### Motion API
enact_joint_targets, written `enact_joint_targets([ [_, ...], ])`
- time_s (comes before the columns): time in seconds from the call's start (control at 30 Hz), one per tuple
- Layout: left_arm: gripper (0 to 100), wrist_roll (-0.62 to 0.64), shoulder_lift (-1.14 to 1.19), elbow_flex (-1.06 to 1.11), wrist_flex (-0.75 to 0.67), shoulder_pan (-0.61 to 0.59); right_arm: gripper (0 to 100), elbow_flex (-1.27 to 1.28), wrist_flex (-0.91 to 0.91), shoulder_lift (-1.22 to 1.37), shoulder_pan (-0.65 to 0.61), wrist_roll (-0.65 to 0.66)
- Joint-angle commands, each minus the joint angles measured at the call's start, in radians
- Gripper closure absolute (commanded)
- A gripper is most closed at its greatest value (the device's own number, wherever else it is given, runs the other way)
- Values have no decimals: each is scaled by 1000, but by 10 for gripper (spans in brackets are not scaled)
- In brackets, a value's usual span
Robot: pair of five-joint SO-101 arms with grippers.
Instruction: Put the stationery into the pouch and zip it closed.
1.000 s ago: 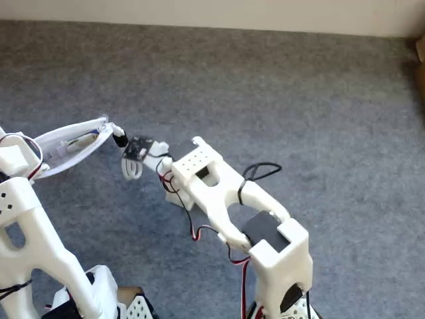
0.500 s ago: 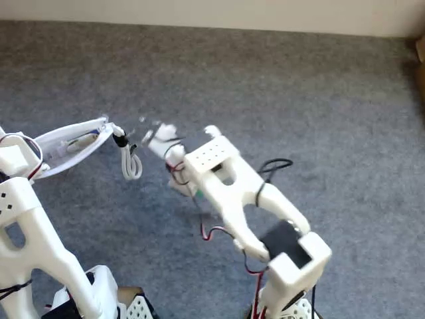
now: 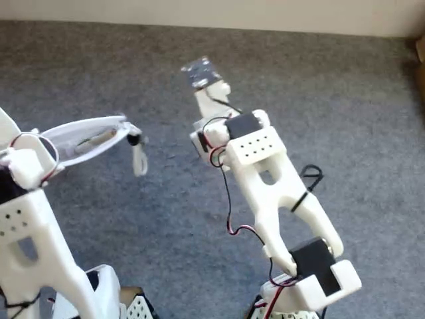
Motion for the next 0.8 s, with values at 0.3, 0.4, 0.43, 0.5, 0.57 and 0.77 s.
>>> enact_joint_targets([
  [0.3,993,25,-82,-28,52,266,994,-22,-21,-153,148,-172],
  [0.4,993,25,-82,-24,52,306,994,-22,-21,-153,150,-172],
  [0.43,993,25,-81,-22,52,317,994,-22,-21,-153,150,-172],
  [0.5,993,25,-81,-10,51,320,994,-22,-15,-156,147,-172],
  [0.57,993,20,-81,5,48,325,994,-21,-15,-182,143,-172],
  [0.77,993,17,-81,38,43,325,994,64,-21,-343,142,-172],
])
